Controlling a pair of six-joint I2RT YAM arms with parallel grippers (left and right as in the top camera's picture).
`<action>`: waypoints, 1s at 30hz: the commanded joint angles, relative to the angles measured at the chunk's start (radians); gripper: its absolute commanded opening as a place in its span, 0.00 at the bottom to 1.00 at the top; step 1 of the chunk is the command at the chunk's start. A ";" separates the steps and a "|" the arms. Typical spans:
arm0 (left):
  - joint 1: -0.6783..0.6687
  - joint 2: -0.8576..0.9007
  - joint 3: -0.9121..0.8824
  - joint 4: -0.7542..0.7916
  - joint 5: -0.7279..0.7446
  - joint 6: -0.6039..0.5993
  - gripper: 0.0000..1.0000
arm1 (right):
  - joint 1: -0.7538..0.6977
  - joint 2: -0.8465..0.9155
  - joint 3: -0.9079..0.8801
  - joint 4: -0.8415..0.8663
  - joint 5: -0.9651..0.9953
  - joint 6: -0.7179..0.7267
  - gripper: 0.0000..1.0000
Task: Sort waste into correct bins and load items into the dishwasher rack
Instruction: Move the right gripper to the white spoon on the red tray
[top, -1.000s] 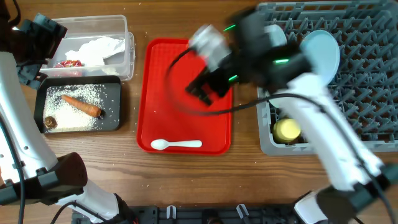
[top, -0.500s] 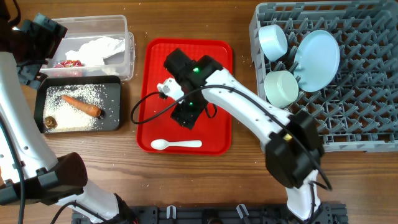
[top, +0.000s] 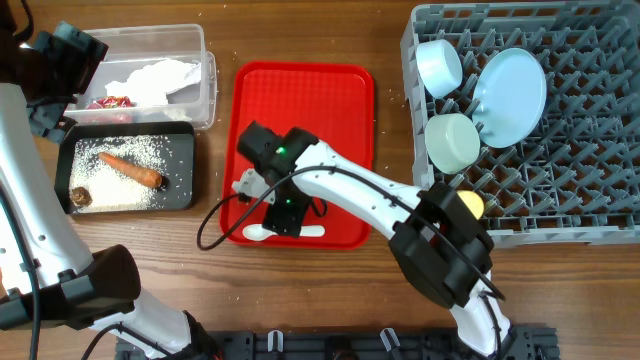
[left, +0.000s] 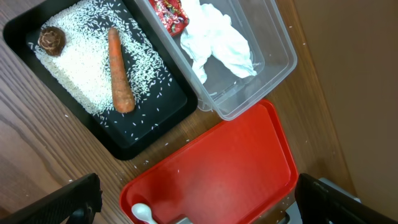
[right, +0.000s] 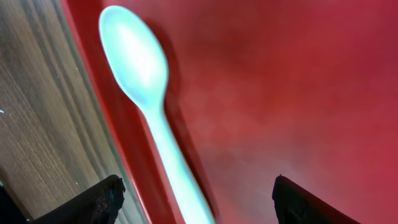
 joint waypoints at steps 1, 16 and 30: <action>0.003 0.002 0.002 0.000 -0.010 -0.017 1.00 | 0.014 0.015 -0.011 0.019 0.063 -0.017 0.77; 0.003 0.002 0.002 0.000 -0.010 -0.017 1.00 | 0.063 0.015 -0.109 0.114 0.066 0.009 0.68; 0.003 0.002 0.002 0.000 -0.010 -0.017 1.00 | 0.087 0.018 -0.130 0.218 0.166 0.089 0.54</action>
